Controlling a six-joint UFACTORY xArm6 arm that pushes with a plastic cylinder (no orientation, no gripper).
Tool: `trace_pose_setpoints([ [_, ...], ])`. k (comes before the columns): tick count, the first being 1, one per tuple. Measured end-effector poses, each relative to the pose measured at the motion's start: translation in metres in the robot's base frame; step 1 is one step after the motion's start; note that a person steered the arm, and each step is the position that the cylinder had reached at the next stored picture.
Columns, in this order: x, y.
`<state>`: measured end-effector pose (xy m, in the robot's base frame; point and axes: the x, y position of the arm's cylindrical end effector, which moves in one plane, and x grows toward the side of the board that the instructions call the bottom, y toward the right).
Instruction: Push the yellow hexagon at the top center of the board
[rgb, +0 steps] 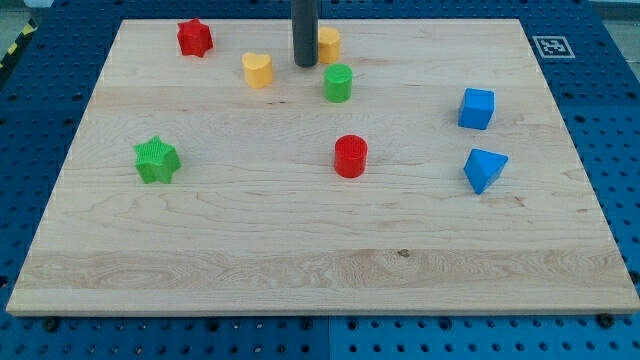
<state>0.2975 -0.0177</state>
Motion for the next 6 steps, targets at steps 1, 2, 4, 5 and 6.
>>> trace_pose_setpoints([
  [1, 0.002, 0.024],
  [2, -0.037, 0.036],
  [4, -0.047, 0.037],
  [5, -0.047, 0.037],
  [6, -0.042, 0.037],
])
